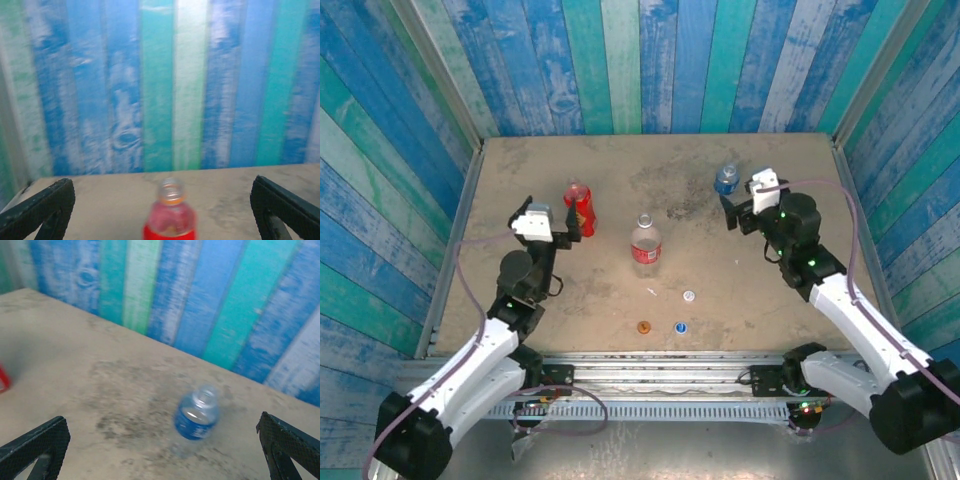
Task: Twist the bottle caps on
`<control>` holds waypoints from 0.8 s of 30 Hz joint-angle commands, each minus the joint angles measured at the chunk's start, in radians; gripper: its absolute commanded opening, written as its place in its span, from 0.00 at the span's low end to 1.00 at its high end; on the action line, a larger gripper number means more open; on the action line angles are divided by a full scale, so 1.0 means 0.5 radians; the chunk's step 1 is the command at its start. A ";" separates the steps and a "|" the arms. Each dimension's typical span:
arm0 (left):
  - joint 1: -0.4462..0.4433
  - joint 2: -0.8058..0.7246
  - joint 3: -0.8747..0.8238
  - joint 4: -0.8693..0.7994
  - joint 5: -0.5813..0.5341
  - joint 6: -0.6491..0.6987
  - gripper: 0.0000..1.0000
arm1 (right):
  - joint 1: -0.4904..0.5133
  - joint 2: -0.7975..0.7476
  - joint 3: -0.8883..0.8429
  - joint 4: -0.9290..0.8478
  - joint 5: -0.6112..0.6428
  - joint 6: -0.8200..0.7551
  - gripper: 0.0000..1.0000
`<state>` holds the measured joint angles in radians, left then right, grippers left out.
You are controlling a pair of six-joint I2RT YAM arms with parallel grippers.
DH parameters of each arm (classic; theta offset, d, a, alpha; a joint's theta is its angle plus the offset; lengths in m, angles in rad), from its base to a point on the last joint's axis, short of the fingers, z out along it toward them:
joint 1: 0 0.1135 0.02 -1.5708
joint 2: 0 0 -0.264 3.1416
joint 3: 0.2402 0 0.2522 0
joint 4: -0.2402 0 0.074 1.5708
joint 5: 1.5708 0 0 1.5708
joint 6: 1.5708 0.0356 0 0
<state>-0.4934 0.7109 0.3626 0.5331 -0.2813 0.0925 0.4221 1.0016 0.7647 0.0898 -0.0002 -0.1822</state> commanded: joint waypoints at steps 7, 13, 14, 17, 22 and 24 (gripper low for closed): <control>-0.206 0.229 0.051 -0.074 1.266 0.103 0.94 | 0.470 0.032 0.174 -0.395 -0.243 0.048 1.00; -0.264 0.404 -0.063 0.314 1.354 -0.109 0.94 | 0.473 0.006 0.121 -0.342 -0.196 0.082 1.00; -0.268 0.444 -0.090 0.398 1.352 -0.142 0.94 | 0.473 0.006 0.118 -0.342 -0.193 0.082 1.00; -0.277 0.584 -0.125 0.610 1.303 -0.236 0.94 | 0.473 0.021 0.120 -0.336 -0.193 0.077 1.00; -0.283 0.835 -0.207 1.028 1.132 -0.334 0.94 | 0.475 0.043 0.121 -0.330 -0.212 0.082 1.00; -0.287 0.933 -0.205 1.107 1.133 -0.326 0.94 | 0.474 0.053 0.118 -0.331 -0.211 0.085 1.00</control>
<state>-0.6304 1.1179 0.2707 0.9165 0.3119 -0.0387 0.6552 1.0176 0.8330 -0.0727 -0.1024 -0.1528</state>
